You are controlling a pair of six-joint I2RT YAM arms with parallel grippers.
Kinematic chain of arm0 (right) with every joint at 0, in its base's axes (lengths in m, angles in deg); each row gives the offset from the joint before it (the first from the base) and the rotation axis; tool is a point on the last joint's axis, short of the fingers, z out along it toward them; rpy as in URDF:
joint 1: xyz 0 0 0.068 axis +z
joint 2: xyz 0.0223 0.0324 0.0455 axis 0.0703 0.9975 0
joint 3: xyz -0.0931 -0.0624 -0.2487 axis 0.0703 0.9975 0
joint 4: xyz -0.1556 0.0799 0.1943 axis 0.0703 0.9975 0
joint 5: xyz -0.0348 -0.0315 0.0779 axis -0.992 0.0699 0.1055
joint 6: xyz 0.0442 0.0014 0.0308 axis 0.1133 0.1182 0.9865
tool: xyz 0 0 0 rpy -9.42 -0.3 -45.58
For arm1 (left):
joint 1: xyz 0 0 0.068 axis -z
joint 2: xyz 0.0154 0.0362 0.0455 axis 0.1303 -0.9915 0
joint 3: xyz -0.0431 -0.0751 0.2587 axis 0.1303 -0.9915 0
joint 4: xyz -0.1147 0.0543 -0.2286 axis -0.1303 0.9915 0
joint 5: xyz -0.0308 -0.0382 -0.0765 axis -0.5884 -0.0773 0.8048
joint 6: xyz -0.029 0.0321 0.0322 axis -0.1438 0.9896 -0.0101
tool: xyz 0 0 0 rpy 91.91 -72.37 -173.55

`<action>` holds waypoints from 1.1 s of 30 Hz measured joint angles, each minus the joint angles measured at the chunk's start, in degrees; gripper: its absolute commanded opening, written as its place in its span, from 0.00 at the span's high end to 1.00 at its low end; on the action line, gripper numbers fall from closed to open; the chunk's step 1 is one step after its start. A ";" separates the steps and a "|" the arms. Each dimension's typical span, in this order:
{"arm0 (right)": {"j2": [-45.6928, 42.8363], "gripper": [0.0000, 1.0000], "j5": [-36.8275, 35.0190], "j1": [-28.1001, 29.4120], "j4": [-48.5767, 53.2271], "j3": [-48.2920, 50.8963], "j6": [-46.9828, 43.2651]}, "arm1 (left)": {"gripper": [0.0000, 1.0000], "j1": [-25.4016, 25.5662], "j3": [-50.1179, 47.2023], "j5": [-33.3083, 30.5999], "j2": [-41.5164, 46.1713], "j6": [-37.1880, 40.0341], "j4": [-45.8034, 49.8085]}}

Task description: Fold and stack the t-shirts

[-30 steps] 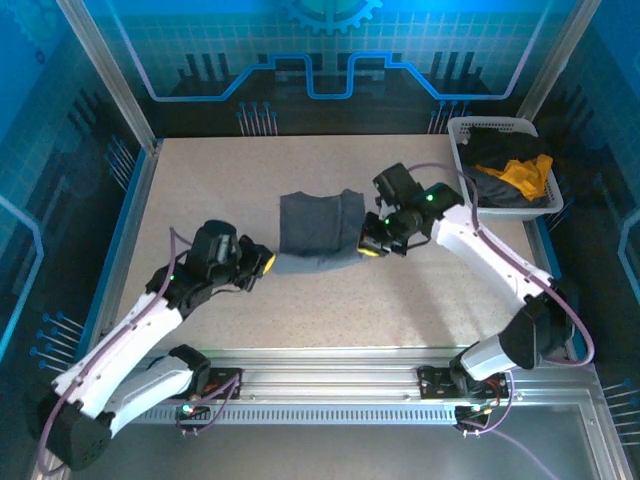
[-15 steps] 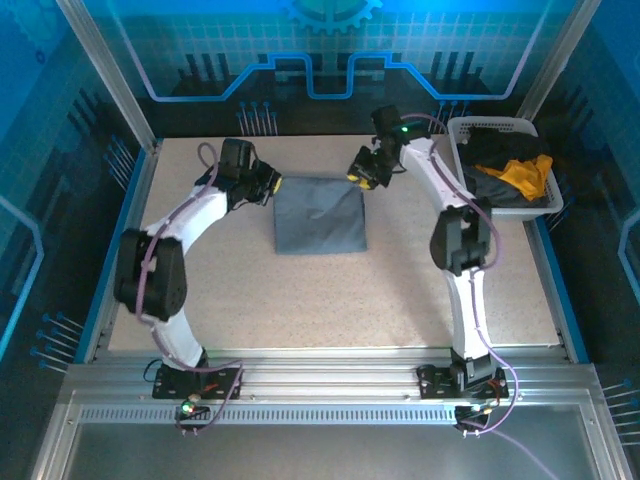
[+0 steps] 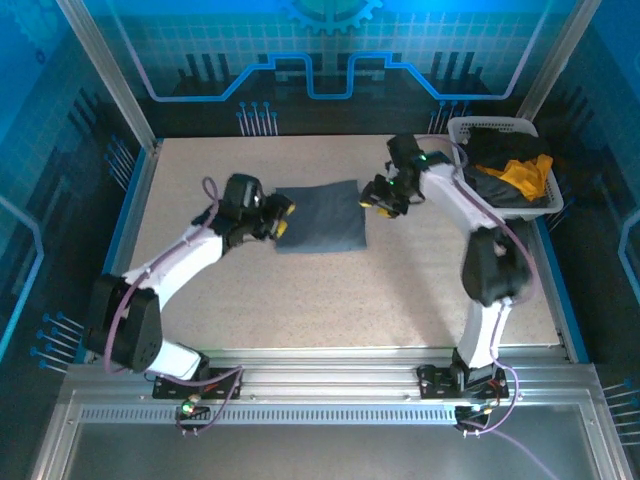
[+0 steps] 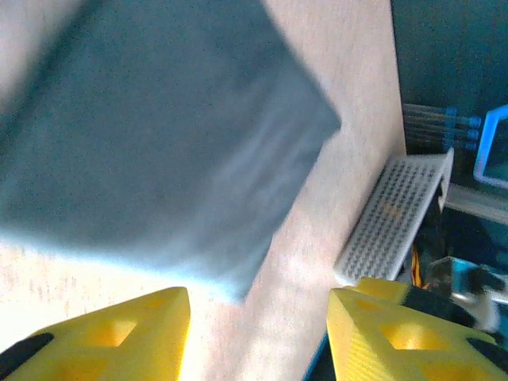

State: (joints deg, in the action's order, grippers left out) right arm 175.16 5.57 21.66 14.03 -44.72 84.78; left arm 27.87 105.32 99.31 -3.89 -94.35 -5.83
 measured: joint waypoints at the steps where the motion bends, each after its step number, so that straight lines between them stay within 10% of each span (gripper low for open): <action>1: -5.70 0.51 -0.13 0.59 -2.29 5.09 0.33 | 0.38 2.58 -2.03 -0.24 0.74 -2.45 -0.96; 8: -28.09 0.46 1.53 -0.87 -13.05 29.55 3.06 | 0.28 15.80 -3.23 -4.79 -11.34 -20.55 -11.10; 16: -34.38 0.46 3.15 -6.21 -12.55 33.18 2.54 | 0.31 20.70 7.23 -11.26 -29.57 -33.64 -19.78; 24: -38.86 0.46 5.31 -8.81 -11.50 34.12 2.14 | 0.97 21.14 13.03 -15.54 -36.11 -39.17 -21.18; 33: -38.66 0.47 6.82 -8.81 -10.27 33.40 2.08 | 1.00 8.50 10.95 -13.66 -35.08 -29.40 -22.80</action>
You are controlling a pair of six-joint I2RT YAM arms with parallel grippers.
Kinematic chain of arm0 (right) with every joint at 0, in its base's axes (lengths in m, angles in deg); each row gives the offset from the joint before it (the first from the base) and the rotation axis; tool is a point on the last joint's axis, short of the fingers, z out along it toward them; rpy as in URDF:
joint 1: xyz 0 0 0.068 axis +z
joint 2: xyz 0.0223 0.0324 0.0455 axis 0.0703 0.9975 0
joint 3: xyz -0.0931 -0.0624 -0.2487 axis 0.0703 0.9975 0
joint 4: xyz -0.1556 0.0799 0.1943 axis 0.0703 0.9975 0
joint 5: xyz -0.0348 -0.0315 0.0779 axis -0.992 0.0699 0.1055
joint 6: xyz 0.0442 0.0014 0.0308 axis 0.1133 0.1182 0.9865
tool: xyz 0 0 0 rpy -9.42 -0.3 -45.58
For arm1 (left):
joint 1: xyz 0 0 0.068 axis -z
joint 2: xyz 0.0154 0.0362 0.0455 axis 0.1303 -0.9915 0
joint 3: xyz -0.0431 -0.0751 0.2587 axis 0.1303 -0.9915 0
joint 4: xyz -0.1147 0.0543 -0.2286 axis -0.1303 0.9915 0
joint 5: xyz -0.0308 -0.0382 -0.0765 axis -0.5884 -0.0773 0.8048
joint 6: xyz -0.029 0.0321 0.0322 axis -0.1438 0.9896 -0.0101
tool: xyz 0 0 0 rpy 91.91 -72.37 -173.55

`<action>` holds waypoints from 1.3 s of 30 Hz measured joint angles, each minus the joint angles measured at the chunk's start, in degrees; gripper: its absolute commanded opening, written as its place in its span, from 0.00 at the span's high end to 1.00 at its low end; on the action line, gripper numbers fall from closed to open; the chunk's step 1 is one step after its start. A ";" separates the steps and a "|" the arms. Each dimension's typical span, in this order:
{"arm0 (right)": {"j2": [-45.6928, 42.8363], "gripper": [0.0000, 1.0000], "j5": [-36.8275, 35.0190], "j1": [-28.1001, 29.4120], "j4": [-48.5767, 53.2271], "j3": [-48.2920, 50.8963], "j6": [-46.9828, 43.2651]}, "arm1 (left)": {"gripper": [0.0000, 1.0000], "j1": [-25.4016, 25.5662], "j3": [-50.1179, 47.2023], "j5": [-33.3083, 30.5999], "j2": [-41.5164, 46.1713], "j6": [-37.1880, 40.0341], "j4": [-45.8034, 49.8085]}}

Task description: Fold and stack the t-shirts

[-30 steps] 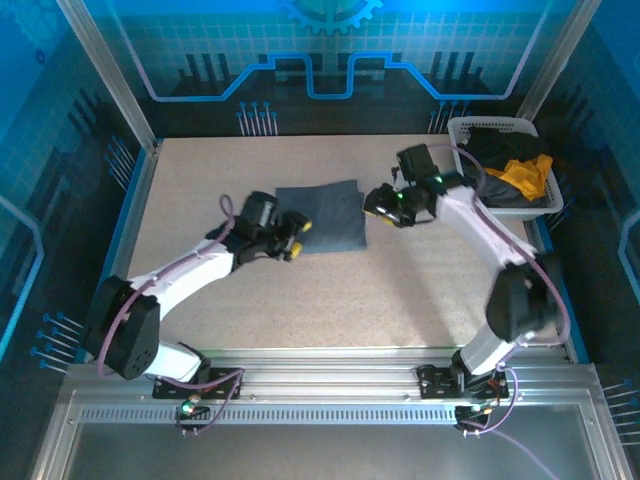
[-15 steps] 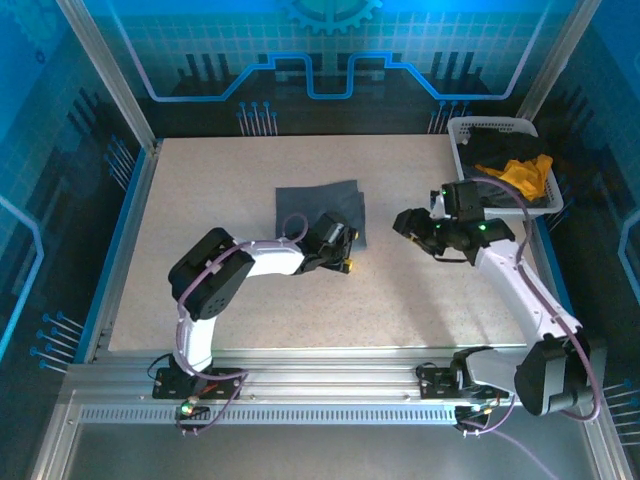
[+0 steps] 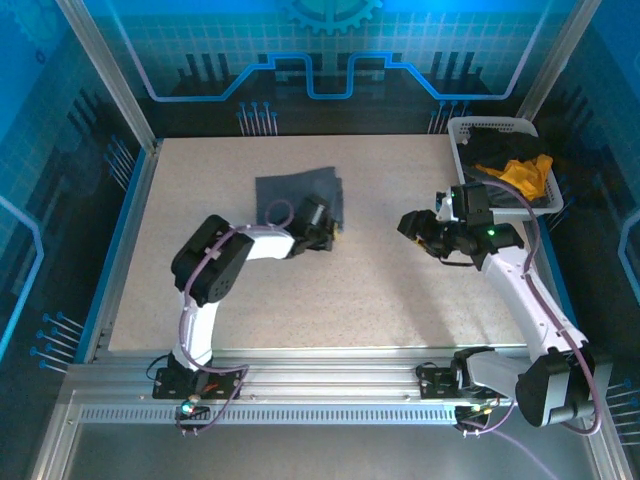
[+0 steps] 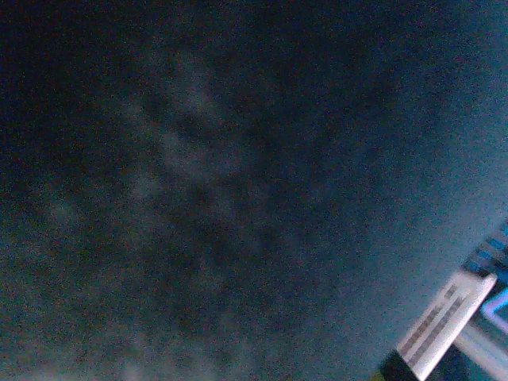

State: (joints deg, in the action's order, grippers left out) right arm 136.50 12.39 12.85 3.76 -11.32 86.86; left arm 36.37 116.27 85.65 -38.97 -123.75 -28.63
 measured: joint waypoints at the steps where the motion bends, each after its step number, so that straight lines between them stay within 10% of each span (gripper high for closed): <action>1: 0.13 0.47 0.04 0.00 0.04 -0.31 0.00 | 1.00 -2.97 -0.55 0.72 0.57 2.45 0.20; 15: 6.71 0.47 0.46 0.28 -1.09 -4.24 0.00 | 1.00 -36.22 11.65 14.95 -5.81 36.52 7.37; 39: 15.61 0.47 6.23 2.45 -13.14 -11.32 -1.29 | 1.00 -40.22 18.01 19.82 -8.92 55.60 16.87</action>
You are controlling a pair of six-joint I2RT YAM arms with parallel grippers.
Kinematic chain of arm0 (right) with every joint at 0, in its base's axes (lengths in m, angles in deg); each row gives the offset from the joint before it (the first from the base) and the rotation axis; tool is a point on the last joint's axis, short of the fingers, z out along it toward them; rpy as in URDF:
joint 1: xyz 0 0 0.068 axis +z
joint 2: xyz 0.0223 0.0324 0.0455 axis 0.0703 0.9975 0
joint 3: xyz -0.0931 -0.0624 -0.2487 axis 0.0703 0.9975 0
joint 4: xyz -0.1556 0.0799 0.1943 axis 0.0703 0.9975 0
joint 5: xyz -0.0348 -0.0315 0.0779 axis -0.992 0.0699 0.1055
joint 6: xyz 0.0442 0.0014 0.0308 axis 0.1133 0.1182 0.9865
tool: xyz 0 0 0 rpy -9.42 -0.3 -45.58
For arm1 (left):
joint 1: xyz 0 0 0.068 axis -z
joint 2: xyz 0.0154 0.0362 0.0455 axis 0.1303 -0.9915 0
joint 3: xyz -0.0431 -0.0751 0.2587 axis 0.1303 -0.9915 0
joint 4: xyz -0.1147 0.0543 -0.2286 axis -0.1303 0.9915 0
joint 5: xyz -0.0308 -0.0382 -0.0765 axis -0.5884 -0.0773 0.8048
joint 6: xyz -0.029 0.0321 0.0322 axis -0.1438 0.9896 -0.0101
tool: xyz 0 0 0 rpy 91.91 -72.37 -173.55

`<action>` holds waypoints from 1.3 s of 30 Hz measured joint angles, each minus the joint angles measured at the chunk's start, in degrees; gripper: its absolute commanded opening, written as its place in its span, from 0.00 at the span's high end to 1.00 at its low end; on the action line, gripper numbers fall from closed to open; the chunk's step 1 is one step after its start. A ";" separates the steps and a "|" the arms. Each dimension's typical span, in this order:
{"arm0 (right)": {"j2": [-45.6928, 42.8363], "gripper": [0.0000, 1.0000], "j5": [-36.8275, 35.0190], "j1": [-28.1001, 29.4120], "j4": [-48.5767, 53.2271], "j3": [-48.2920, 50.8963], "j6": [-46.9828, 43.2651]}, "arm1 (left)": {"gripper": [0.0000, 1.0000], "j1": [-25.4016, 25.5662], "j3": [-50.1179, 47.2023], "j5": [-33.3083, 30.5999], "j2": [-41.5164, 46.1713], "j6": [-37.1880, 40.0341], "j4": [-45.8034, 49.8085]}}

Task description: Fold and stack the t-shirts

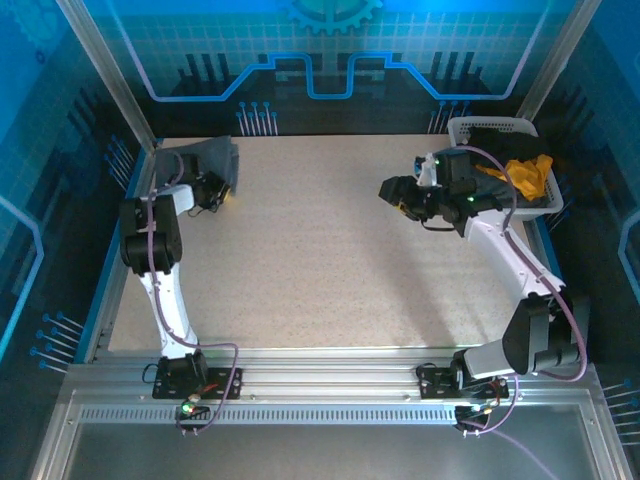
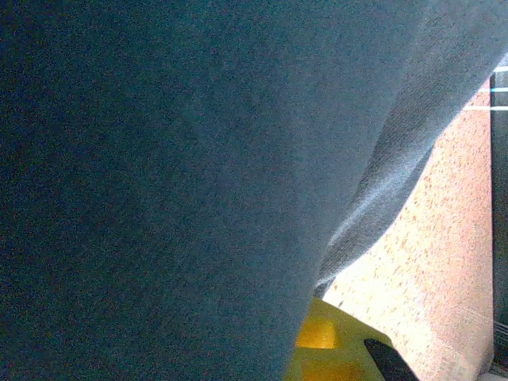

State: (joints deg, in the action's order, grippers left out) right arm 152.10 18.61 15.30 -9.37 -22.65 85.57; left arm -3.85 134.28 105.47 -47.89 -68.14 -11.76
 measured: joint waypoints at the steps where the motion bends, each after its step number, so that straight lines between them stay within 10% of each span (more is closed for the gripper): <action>1: 0.20 0.47 0.13 0.26 -0.11 -0.17 -0.13 | 0.85 -0.11 0.00 -0.02 0.20 0.28 0.50; 4: 0.24 0.44 0.13 0.76 -0.39 -0.22 -0.22 | 0.40 -0.31 -0.57 -0.22 1.64 1.09 2.25; 5: 0.15 0.41 0.02 0.83 -0.57 -0.22 -0.24 | 0.07 -0.28 -1.36 -0.66 2.84 1.31 2.99; 6: -0.04 0.38 -0.31 0.83 -0.83 -0.22 -0.28 | 0.01 -0.22 -2.19 -1.07 4.31 1.44 3.61; 10: -3.15 0.00 -2.27 0.79 -3.08 -0.20 0.35 | 0.01 0.66 -6.62 -4.22 15.58 1.51 7.26; 22: -8.66 0.00 -9.27 -1.05 0.61 -5.40 0.02 | 0.01 18.86 -18.51 -24.94 57.61 3.43 17.29; 30: -15.82 0.00 -30.93 -1.40 5.42 4.52 -10.99 | 0.01 22.86 -36.65 -48.24 68.87 20.33 18.47; 39: -10.03 0.00 -43.28 -3.10 -19.54 34.53 -28.52 | 0.01 16.59 -57.22 -43.60 58.73 38.38 -5.75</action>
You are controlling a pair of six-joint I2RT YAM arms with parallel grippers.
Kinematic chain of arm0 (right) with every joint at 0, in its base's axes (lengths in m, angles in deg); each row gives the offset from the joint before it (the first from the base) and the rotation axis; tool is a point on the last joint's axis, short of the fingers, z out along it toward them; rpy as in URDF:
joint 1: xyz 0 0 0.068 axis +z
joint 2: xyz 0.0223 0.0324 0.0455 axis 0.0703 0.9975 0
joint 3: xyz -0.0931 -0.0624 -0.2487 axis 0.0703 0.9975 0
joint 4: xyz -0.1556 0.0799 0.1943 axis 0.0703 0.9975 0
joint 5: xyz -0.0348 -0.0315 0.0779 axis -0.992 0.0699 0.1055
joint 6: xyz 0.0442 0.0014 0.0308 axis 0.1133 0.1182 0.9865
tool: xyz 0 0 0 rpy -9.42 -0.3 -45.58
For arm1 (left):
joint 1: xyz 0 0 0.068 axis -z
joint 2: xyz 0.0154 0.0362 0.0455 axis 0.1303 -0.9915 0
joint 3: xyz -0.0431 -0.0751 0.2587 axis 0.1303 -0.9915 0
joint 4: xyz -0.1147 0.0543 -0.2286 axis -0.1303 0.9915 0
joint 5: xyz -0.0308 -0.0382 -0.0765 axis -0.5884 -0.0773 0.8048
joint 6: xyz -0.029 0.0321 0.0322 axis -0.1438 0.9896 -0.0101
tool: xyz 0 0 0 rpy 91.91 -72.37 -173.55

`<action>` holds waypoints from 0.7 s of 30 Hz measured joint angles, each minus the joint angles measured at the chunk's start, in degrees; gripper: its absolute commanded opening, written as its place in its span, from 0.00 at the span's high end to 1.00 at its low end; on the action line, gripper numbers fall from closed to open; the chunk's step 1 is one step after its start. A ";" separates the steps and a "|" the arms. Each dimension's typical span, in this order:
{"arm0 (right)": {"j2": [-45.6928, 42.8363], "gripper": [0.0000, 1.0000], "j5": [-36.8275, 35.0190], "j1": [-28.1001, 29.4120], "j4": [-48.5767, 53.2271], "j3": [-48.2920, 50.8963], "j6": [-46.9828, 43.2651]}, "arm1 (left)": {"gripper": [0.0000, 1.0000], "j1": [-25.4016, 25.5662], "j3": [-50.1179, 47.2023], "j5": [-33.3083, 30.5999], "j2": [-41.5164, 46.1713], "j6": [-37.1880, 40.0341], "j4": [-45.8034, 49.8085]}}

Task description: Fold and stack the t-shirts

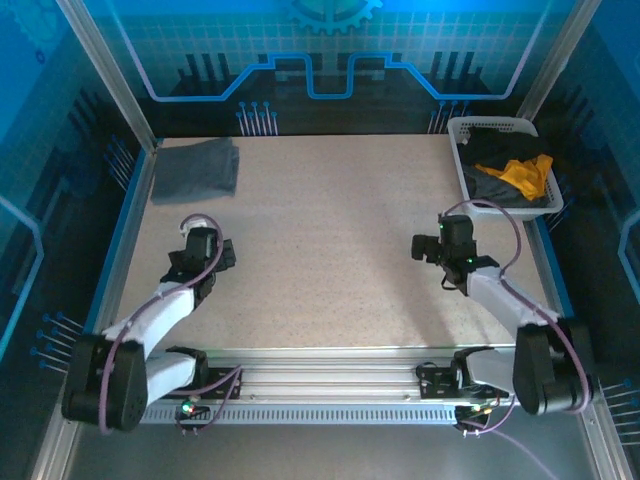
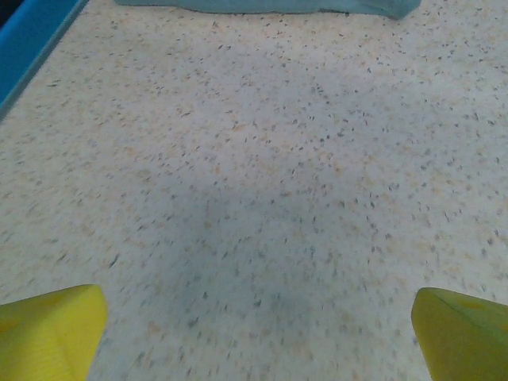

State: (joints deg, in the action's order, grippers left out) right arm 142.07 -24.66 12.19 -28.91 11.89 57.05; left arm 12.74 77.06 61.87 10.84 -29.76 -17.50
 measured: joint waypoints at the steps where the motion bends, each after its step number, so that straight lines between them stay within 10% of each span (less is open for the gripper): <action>1: 2.05 0.00 -0.24 -0.07 -3.23 -0.04 -1.20 | 0.01 -0.66 0.02 0.92 -2.86 0.46 -4.13; 11: 13.88 0.00 2.97 -2.89 -22.36 -1.14 -9.49 | 0.01 -4.74 2.58 9.51 -18.18 4.59 -26.25; 16: 11.98 0.00 5.84 -4.66 -37.03 9.01 -10.69 | 0.01 -5.14 -13.90 12.48 -20.59 5.57 -54.29; 21: 13.77 0.00 7.74 -4.94 -43.60 12.85 -11.41 | 0.01 -5.09 -10.01 14.01 -21.53 6.71 -50.14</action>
State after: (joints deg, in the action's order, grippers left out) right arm 155.84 -16.92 7.25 -72.52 24.74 45.64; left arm 7.65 67.05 75.88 -10.69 -23.05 -67.64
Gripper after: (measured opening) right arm 0.996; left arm 0.989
